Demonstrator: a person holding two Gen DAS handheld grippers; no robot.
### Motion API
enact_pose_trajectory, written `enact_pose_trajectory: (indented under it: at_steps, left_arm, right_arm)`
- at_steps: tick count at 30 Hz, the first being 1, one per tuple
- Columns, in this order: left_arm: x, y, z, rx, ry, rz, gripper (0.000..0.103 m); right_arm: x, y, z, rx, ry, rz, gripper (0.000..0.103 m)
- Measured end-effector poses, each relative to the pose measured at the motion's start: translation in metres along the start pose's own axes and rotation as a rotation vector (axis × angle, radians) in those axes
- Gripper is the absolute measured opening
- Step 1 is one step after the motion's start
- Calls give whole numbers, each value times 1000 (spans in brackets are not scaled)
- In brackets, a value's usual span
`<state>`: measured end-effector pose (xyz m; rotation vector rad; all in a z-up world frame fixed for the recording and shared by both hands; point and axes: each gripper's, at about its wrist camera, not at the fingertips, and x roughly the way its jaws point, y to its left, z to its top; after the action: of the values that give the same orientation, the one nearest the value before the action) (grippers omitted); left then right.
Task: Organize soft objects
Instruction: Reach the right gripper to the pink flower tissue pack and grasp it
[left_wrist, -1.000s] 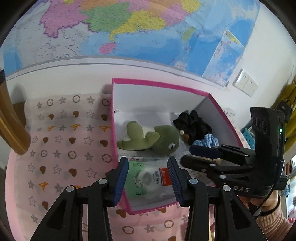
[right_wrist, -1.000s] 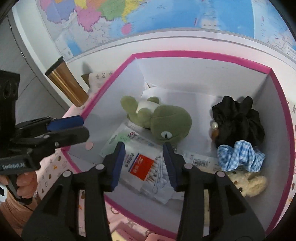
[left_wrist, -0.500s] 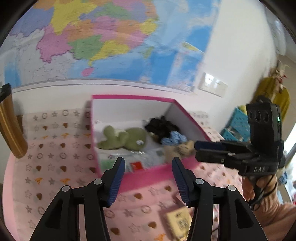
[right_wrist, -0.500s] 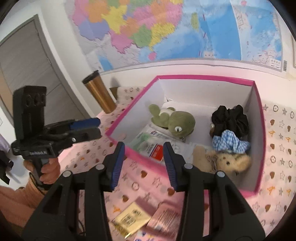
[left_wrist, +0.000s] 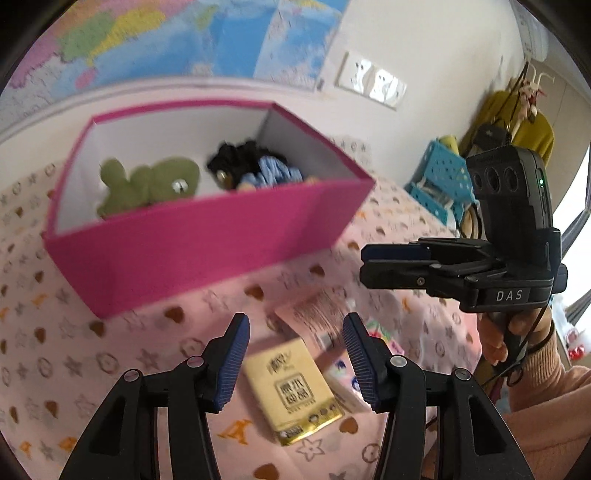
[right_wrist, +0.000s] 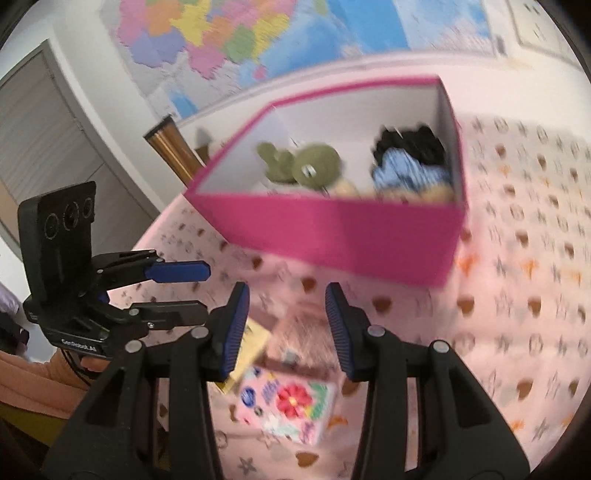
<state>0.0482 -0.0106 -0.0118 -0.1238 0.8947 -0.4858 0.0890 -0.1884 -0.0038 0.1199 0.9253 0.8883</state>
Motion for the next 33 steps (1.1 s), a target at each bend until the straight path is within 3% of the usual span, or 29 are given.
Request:
enact_pose_trajectory:
  at_steps: [7,12,18,21,28,33]
  left_arm:
    - [11,-23,-23,21,74,-112,53]
    - [21,-39,-40,32,142,-140,52]
    - [27,-46,-46,24,162,-127,52]
    - [30,-46,-43,0,159,-120,52]
    - [35,-52,-40,4,178,-83,52]
    - [33,-56,-40,27,216,-64,52]
  right_arm:
    - [4,-20,-42,64,74,-10,45]
    - [2,-24,-58,76,90,4,45]
    - [3,-26,-72,89,89,37,45]
    - [6,-28,-76,95,102,56,32]
    - [4,-29,-81,106,91,63,23]
    - [2,-35,-83,135,88,75,23]
